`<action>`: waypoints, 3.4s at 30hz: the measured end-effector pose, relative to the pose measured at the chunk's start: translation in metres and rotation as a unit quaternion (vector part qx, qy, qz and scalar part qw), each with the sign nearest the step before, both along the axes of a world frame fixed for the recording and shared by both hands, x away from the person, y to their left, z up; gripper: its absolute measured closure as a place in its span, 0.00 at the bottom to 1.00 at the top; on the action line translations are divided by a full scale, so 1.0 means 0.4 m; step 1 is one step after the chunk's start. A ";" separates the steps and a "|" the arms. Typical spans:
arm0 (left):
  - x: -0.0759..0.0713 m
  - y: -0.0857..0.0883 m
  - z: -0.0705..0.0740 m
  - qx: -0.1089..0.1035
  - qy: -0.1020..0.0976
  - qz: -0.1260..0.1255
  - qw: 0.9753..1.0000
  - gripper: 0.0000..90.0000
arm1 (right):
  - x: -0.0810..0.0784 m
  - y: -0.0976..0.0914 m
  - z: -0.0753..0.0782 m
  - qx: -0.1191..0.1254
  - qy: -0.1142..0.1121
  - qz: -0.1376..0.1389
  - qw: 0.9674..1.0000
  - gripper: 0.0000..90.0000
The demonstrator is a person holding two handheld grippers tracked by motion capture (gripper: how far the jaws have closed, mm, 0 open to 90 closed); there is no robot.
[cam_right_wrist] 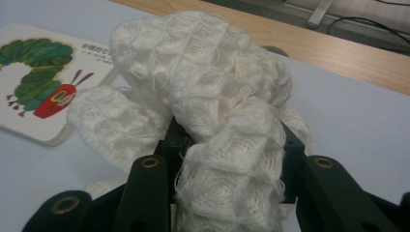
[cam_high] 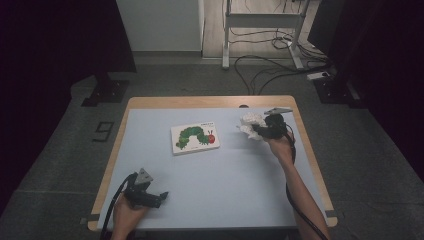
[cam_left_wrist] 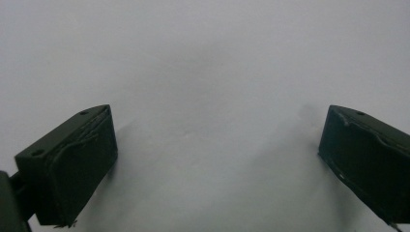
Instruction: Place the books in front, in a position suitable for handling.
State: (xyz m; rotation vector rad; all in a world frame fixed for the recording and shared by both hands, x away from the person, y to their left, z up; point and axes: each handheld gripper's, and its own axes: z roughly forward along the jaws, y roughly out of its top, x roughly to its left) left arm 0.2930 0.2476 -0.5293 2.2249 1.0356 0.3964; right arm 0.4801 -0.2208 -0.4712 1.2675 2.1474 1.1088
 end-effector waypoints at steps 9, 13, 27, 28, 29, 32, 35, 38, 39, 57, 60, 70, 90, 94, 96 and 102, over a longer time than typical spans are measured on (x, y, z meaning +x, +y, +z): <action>0.000 0.000 0.000 0.000 0.000 0.000 1.000 0.00 | -0.041 -0.003 0.027 -0.005 -0.011 0.019 1.000 0.67; 0.000 0.000 0.000 0.000 0.000 0.000 1.000 0.00 | -0.069 -0.005 0.043 -0.006 -0.015 0.029 0.999 0.68; 0.000 0.000 0.000 0.000 0.000 0.000 1.000 0.00 | -0.149 -0.011 0.102 -0.010 -0.030 0.048 0.998 0.70; 0.000 0.000 0.000 0.000 0.000 0.000 1.000 0.00 | -0.151 -0.012 0.106 -0.010 -0.030 0.047 0.998 0.70; 0.000 0.000 0.000 0.000 0.000 0.000 1.000 0.00 | -0.153 -0.013 0.118 -0.011 -0.030 0.047 0.998 0.70; 0.000 0.000 0.000 0.000 0.000 0.000 1.000 0.00 | -0.155 -0.014 0.130 -0.011 -0.032 0.047 0.998 0.70; 0.000 0.000 0.000 0.000 0.000 0.000 1.000 0.00 | -0.161 -0.013 0.152 -0.016 -0.036 0.051 0.998 0.70; 0.000 0.000 0.000 0.000 0.000 0.001 1.000 0.00 | -0.171 -0.013 0.174 -0.017 -0.040 0.051 0.998 0.71; 0.000 0.000 0.000 0.000 0.000 0.001 1.000 0.00 | -0.173 -0.013 0.179 -0.016 -0.041 0.052 0.998 0.71; 0.000 0.000 0.000 0.000 0.000 0.000 1.000 0.00 | -0.270 -0.044 0.237 -0.007 -0.038 0.063 0.997 0.71; 0.000 0.000 0.000 0.000 0.000 0.000 1.000 0.00 | -0.288 -0.052 0.237 -0.009 -0.037 0.065 0.997 0.71; 0.000 0.000 0.000 0.000 0.000 0.000 1.000 0.00 | -0.357 -0.087 0.244 -0.002 -0.037 0.060 0.998 0.70; 0.000 0.000 0.000 0.000 0.000 0.000 1.000 0.00 | -0.411 -0.130 0.141 -0.019 -0.015 0.046 0.999 0.70; 0.000 0.000 0.000 0.000 0.000 0.000 1.000 0.00 | -0.408 -0.119 0.091 -0.029 -0.014 0.046 0.998 0.70; 0.000 0.000 0.000 0.000 0.000 0.000 1.000 0.00 | -0.405 -0.114 0.068 -0.033 -0.013 0.047 0.998 0.70; 0.000 0.000 0.000 -0.001 0.000 0.001 1.000 0.00 | -0.394 -0.109 0.001 -0.040 -0.004 0.041 0.998 0.69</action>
